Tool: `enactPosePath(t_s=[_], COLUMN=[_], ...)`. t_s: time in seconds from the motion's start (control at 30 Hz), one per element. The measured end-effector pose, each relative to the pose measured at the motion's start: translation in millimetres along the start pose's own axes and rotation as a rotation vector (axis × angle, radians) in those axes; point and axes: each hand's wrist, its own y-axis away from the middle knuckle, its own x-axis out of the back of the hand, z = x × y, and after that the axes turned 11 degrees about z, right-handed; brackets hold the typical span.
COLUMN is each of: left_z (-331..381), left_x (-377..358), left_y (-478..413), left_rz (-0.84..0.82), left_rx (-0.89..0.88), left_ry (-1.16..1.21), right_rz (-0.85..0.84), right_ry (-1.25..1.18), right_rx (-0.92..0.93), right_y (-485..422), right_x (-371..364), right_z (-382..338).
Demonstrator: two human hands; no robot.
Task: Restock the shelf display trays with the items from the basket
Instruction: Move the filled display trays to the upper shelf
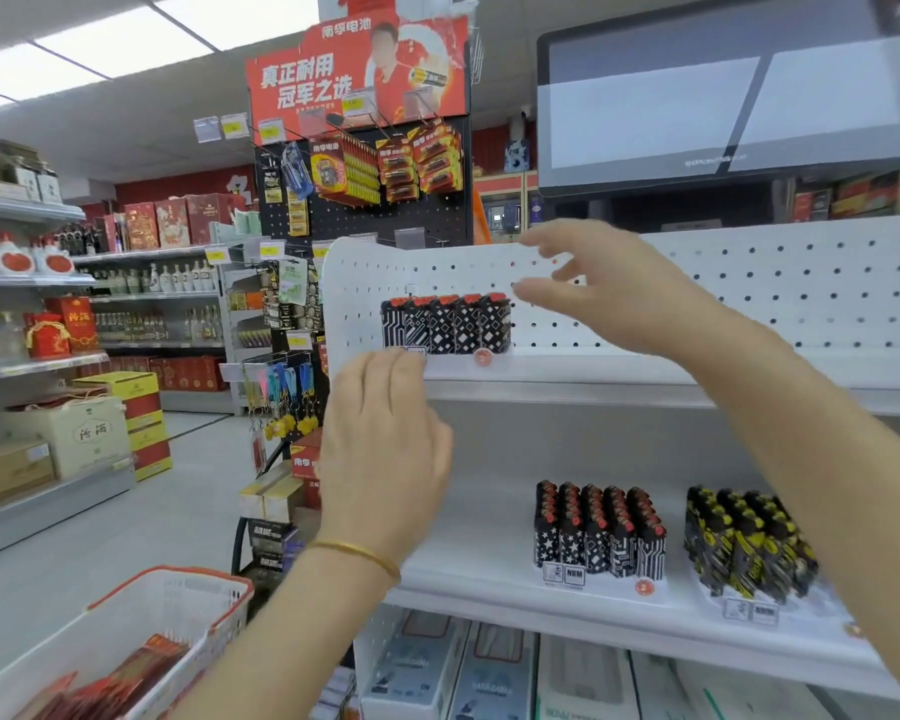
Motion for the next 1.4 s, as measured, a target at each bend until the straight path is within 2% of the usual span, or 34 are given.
enactPosePath(t_s=[0.07,0.13,0.2,0.3,0.4,0.53,0.67,0.77,0.83,1.03,1.13,1.27,1.4], left_z=[15.5,26.8,36.2,48.5,55.7,63.4,68.1,66.3,64.8,66.1,67.5,66.3,65.0], left_x=[3.3,-4.0,-14.5,-28.6,-43.1,-59.0,-67.6,-72.0,-73.6,-77.6,-72.1,-47.0,-0.3], left_y=[24.7,50.6,69.1,82.0,86.9,87.5,84.0,83.0,83.0,89.6,88.8,77.8,66.6], left_rz=[-0.014,-0.118,-0.282,-0.564,-0.775,-0.911,-0.991,-1.030,-1.038,-0.927,-0.825,-0.690,-0.662], left_rx=[-0.011,0.000,0.054,0.228,0.345,0.478,0.546,0.593,0.633,0.684,0.705,0.659,0.603], left_ry=[0.131,0.222,0.267,0.324,0.346,0.357,0.344,0.351,0.373,0.406,0.496,0.606,0.644], right_rz=[0.068,0.008,-0.116,-0.299,-0.349,-0.404,-0.570,-0.688,-0.694,-0.544,-0.487,-0.367,-0.360], right_ry=[-0.084,-0.133,-0.047,0.096,0.135,0.234,0.371,0.344,0.261,0.196,0.186,0.217,0.217], right_rx=[0.002,-0.033,-0.050,-0.114,-0.151,-0.076,-0.070,-0.125,-0.151,-0.141,-0.143,-0.117,-0.120], right_y=[44.2,88.3,119.6,139.5,141.8,135.1,115.5,107.4,110.1,116.2,115.2,111.6,118.2], right_x=[24.2,33.5,28.1,11.1,-11.8,-56.2,-81.0,-94.5,-102.8,-104.9,-100.2,-78.8,-46.8], right_z=[-1.3,2.6,15.6,41.3,59.0,71.0,87.0,101.2,105.3,106.4,98.6,74.8,41.2])
